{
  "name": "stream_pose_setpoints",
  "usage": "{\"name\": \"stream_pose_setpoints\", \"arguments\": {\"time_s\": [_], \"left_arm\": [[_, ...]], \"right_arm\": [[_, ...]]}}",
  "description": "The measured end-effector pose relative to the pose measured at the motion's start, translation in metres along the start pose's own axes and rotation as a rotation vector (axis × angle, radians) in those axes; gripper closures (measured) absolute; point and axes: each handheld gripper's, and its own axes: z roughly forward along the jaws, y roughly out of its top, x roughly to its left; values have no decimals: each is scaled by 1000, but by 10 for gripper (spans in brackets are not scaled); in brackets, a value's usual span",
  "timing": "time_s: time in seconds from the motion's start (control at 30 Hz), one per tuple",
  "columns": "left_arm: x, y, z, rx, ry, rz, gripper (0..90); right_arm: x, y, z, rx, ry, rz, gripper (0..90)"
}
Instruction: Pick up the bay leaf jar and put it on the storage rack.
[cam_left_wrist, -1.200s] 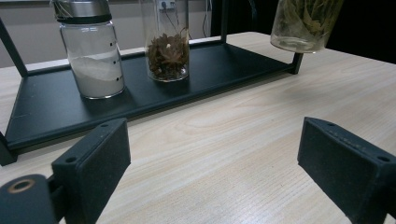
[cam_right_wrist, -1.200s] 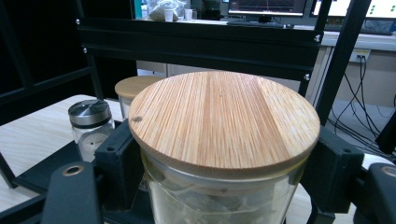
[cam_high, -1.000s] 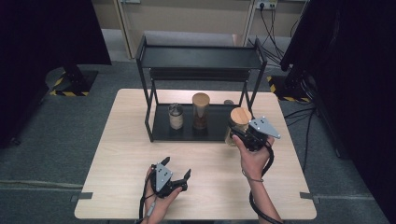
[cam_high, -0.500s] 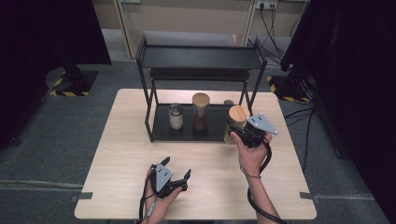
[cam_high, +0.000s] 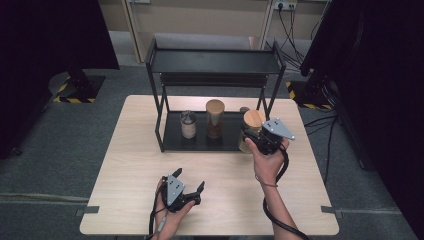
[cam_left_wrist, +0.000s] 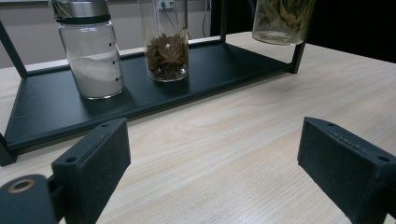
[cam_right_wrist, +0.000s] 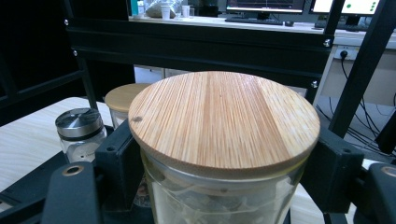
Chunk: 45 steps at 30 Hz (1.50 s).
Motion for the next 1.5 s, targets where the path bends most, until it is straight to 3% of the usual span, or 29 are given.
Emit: {"name": "stream_pose_setpoints", "arguments": {"time_s": [1.5], "left_arm": [[0,0,0,-1,-2,1,88]], "right_arm": [[0,9,32,39,-24,1,254]]}}
